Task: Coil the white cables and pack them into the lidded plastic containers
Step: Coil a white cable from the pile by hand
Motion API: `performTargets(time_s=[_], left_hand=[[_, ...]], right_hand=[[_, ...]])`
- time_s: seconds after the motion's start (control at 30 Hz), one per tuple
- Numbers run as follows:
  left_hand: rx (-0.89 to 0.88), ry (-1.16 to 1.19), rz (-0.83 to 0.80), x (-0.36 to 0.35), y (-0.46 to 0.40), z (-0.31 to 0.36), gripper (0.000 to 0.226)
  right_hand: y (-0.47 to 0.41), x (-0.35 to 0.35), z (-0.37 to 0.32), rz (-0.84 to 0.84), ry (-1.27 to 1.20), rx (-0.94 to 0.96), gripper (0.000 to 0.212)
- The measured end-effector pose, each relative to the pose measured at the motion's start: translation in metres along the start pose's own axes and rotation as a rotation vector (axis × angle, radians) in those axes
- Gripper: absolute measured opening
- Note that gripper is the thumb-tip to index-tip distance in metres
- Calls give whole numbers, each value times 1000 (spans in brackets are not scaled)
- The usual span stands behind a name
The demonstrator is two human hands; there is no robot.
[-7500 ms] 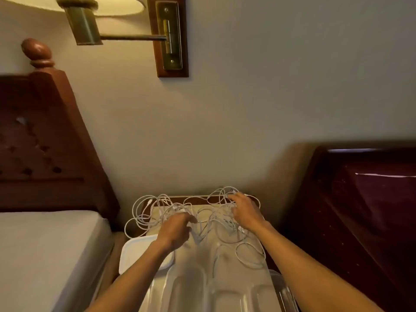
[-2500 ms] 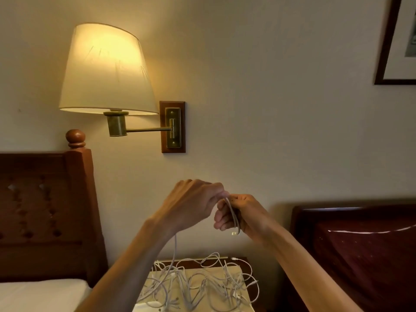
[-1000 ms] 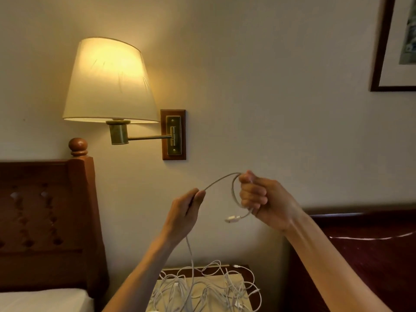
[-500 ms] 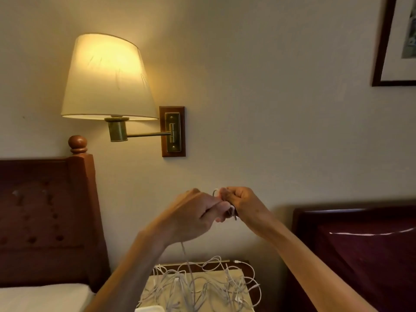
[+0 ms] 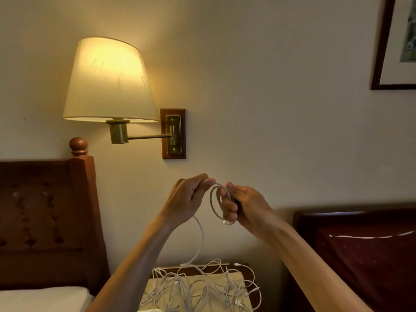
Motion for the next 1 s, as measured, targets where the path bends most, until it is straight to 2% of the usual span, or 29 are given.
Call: performTargets(time_s=[0.1, 0.2, 0.33, 0.4, 0.47, 0.5, 0.57, 0.7, 0.83, 1.0], left_hand=[[70, 177, 66, -8, 8, -16, 28], [229, 316, 111, -26, 30, -48, 30], [411, 236, 76, -60, 72, -79, 51], [423, 128, -130, -80, 77, -67, 61], [329, -58, -409, -92, 72, -31, 54], [269, -115, -473, -90, 66, -14, 49], [147, -157, -403, -62, 44, 23, 41], [5, -402, -189, -7, 9, 43, 26], [-20, -453, -157, 2, -6, 24, 31], [-20, -256, -92, 3, -8, 2, 36]], right_hand=[[-2, -1, -13, -51, -199, 9, 38], [-2, 3, -30, -63, -325, 44, 33], [-6, 18, -52, 7, -410, 112, 30], [-10, 31, -53, 91, -332, 138, 32], [-14, 43, -47, 195, -25, 172, 33], [-14, 44, -41, 233, 165, 185, 34], [-15, 39, -25, 244, 425, 185, 34], [-9, 19, 0, 129, 546, 115, 36], [-5, 9, 0, 93, 467, 84, 41], [-4, -6, 2, -13, 159, -12, 39]])
Point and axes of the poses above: each hand's wrist, its own y-axis away from the middle knuckle, its own x-axis out of the back of the hand, z = x × y, the point moved 9 cm from there along -y, towards the middle knuckle, and after that the axes turned 5 degrees about -z, right-handed, at the moved point
